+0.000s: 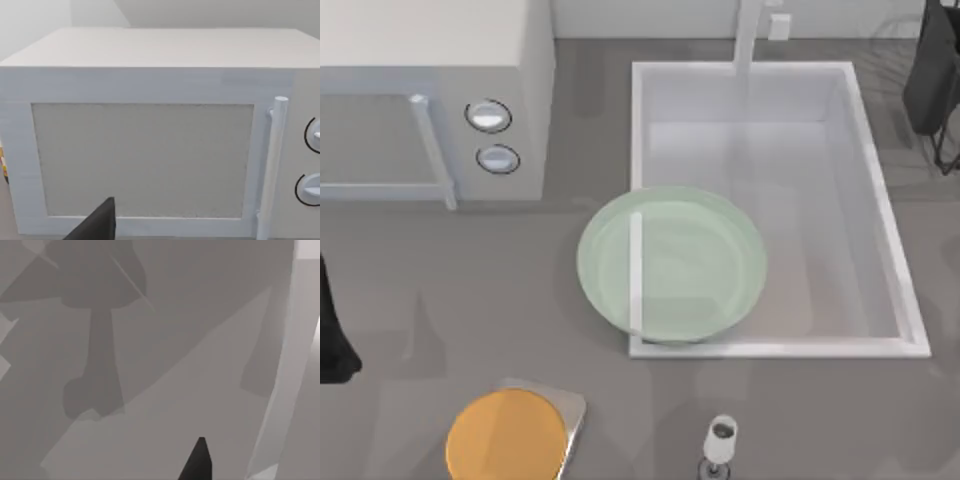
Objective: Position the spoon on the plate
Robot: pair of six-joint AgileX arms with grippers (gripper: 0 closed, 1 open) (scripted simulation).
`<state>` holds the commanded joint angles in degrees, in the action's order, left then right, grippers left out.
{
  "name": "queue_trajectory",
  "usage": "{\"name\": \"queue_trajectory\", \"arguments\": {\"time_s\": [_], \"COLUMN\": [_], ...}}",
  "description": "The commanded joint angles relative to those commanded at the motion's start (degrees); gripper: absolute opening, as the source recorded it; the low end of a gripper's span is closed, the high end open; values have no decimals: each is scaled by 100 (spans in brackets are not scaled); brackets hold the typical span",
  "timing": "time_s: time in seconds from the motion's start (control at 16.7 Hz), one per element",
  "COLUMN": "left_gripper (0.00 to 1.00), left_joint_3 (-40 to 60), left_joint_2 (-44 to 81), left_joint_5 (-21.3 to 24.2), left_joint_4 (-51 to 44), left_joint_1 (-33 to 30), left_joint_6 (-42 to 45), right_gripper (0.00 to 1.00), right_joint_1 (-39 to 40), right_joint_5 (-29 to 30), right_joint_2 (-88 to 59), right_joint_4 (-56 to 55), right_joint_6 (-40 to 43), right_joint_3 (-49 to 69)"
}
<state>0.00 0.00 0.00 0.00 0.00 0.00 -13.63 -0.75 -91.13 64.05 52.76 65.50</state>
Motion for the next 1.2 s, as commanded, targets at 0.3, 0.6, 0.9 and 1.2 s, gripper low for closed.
{"name": "queue_trajectory", "arguments": {"time_s": [0.3, 0.6, 0.9, 1.2], "left_gripper": [100, 100, 100, 100], "left_joint_3": [0, 0, 0, 0], "left_joint_2": [0, 0, 0, 0], "left_joint_5": [0, 0, 0, 0], "left_joint_4": [0, 0, 0, 0], "left_joint_1": [0, 0, 0, 0], "left_joint_6": [0, 0, 0, 0], "right_gripper": [0, 0, 0, 0], "right_joint_1": [518, 1933, 3596, 4829], "right_joint_5": [3, -1, -19, -1], "right_joint_2": [-595, -2241, -3997, -5142], "right_joint_4": [220, 786, 1352, 1652], "right_joint_6": [74, 232, 305, 296], "right_joint_3": [641, 2745, 5304, 6858]}}
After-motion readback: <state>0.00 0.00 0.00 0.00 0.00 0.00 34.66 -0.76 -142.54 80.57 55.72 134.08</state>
